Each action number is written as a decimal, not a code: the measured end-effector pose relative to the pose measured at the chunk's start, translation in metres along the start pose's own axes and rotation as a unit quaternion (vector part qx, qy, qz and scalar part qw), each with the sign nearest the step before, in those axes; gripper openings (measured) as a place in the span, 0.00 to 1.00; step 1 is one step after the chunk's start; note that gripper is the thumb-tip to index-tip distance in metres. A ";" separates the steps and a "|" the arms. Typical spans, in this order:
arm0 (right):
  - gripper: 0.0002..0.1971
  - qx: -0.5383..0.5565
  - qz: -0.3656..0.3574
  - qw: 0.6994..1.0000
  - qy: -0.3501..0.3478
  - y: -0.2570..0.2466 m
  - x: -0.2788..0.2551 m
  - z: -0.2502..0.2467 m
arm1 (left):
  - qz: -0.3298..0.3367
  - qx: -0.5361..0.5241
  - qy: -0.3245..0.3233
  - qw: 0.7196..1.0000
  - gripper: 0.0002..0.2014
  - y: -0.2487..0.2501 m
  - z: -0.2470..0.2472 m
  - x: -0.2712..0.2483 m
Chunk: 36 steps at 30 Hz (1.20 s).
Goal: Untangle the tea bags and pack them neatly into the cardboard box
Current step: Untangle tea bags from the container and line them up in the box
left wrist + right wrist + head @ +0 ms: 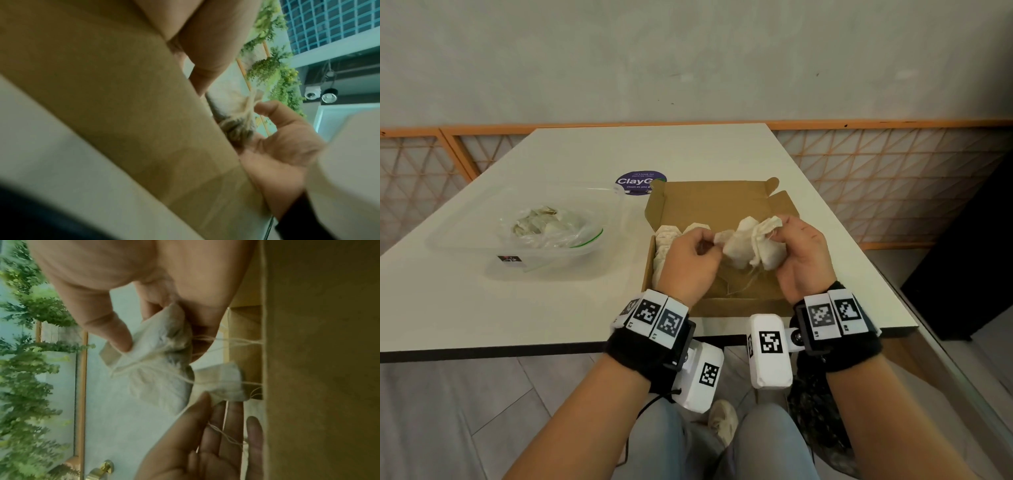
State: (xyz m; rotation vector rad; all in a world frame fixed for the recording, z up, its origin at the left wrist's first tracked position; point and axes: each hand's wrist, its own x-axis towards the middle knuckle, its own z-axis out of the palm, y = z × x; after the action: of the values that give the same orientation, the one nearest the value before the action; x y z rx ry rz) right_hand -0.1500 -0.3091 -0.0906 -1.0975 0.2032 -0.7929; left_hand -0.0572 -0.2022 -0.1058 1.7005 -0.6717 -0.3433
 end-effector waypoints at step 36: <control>0.05 -0.035 0.043 0.998 -0.042 0.001 -0.001 0.003 | -0.085 -0.264 0.112 0.954 0.08 0.003 -0.004 0.002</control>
State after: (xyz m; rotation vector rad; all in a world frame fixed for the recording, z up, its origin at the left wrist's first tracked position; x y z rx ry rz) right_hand -0.1483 -0.3059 -0.0899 -1.1784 0.2060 -0.6658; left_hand -0.0540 -0.2010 -0.1022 1.2573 -0.2338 -0.4019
